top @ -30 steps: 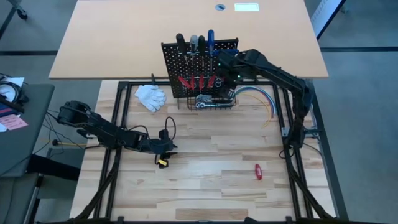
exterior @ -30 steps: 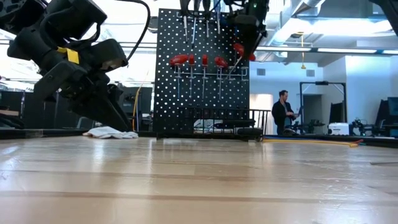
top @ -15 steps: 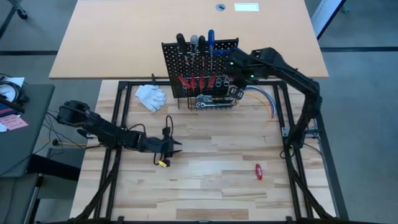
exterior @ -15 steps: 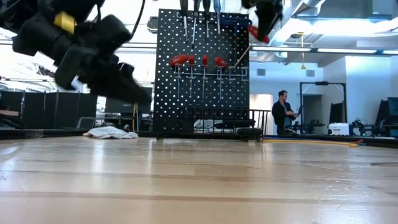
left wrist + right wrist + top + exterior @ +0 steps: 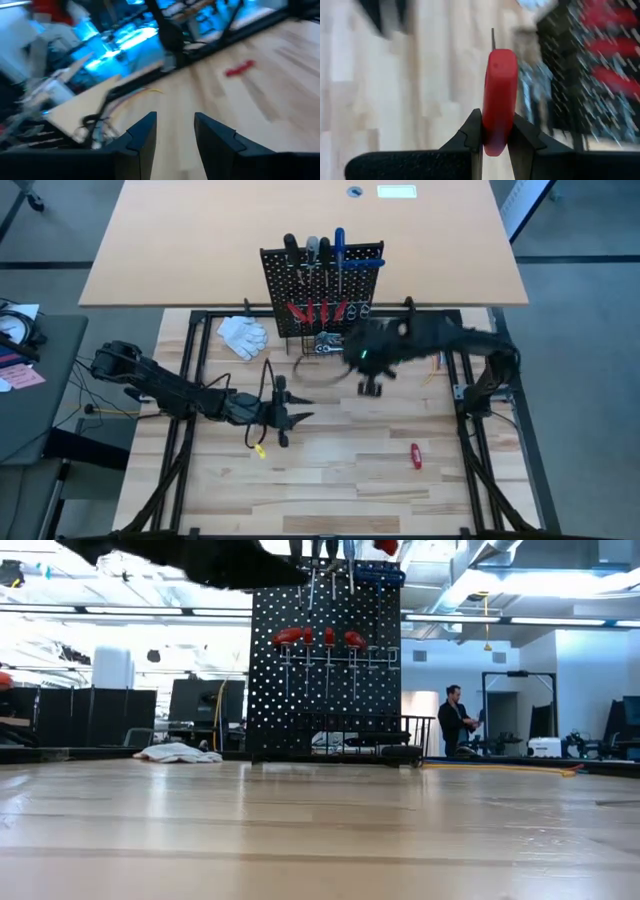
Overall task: Hang tools onto peg board
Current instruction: Hang the red allen wrench on the pegboard
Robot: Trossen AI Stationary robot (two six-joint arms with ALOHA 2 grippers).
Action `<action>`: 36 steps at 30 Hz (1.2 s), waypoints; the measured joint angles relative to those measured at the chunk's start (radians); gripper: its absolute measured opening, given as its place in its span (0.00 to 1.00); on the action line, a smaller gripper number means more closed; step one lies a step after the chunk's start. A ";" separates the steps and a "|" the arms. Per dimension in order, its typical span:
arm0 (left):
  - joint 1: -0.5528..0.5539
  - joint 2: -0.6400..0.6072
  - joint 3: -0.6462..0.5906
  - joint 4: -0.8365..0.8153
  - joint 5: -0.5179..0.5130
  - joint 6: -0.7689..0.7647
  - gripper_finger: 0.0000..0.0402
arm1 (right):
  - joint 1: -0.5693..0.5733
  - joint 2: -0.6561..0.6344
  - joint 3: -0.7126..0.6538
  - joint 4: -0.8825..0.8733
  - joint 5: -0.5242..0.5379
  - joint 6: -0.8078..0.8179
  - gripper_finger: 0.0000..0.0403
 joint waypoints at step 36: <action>0.047 0.013 0.116 -0.125 -0.083 -0.062 0.01 | 0.132 0.183 -0.001 0.168 -0.026 -0.114 0.16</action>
